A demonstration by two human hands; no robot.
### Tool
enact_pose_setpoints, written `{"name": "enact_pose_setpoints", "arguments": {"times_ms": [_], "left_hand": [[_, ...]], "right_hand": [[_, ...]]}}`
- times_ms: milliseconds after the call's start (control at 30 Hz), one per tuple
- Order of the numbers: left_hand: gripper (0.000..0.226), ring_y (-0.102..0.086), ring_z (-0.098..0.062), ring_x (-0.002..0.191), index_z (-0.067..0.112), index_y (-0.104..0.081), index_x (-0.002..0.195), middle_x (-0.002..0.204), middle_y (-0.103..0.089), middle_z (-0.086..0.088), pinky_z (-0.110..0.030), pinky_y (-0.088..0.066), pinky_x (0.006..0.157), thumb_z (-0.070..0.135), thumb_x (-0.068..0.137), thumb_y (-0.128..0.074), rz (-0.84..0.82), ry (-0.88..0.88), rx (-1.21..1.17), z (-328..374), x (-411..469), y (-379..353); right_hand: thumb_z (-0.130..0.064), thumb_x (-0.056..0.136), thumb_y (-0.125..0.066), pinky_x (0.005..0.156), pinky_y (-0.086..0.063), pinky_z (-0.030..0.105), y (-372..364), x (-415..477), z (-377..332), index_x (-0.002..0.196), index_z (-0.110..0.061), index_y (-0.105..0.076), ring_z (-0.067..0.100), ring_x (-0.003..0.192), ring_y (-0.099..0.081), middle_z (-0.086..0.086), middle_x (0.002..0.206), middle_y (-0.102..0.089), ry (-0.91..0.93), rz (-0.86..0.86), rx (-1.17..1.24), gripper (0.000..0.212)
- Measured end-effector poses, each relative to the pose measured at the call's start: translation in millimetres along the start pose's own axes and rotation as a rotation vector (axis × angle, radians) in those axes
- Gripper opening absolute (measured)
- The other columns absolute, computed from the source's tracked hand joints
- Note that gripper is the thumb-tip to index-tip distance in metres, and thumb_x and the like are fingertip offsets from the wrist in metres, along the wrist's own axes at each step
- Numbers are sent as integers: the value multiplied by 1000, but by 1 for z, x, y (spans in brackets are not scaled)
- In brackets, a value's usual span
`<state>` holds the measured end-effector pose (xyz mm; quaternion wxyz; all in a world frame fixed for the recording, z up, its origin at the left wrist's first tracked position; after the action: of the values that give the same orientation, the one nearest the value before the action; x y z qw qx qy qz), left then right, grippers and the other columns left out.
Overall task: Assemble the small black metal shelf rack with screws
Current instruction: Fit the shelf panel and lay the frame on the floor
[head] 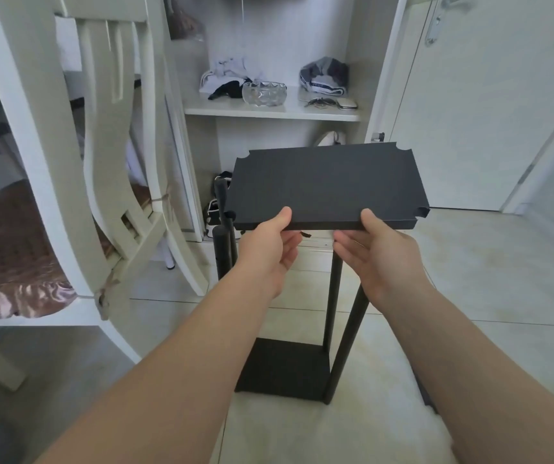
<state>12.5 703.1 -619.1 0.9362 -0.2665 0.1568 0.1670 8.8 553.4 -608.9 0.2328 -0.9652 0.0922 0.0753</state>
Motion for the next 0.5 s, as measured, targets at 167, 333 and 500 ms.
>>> {"name": "enact_pose_setpoints", "arguments": {"times_ms": [167,333,500], "left_hand": [[20,-72,-12,76,18,-67,107,87,-76,-1,-25,-57,67,29,92,-72,17,12,-44,-4,-5,7],[35,-73,-13,65,10,-61,119,94,-76,-10,-23,-56,56,27,91,-74,80,-46,-74,-8,-10,10],[37,-73,-13,63,7,-61,122,96,-74,-12,-25,-58,59,24,92,-73,51,-18,-93,-12,-12,10]], "right_hand": [[-19,101,-61,65,-62,28,-1,-6,3,111,-3,-63,25,83,-77,16,91,-77,6,0,-33,19],[-20,99,-64,64,-62,29,0,-13,4,107,-5,-64,26,81,-77,17,89,-77,10,23,-60,17],[-20,97,-66,62,-62,28,2,-16,4,102,-6,-64,26,79,-77,17,84,-77,42,59,-108,16]]}}
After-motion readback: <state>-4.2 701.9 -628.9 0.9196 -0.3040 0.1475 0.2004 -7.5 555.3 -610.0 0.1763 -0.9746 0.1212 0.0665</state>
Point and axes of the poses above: each hand's wrist, its own x-axis towards the middle knuckle, its own y-axis out of the back of the hand, z = x × y, the point moved 1 cm from there along x, towards the middle knuckle
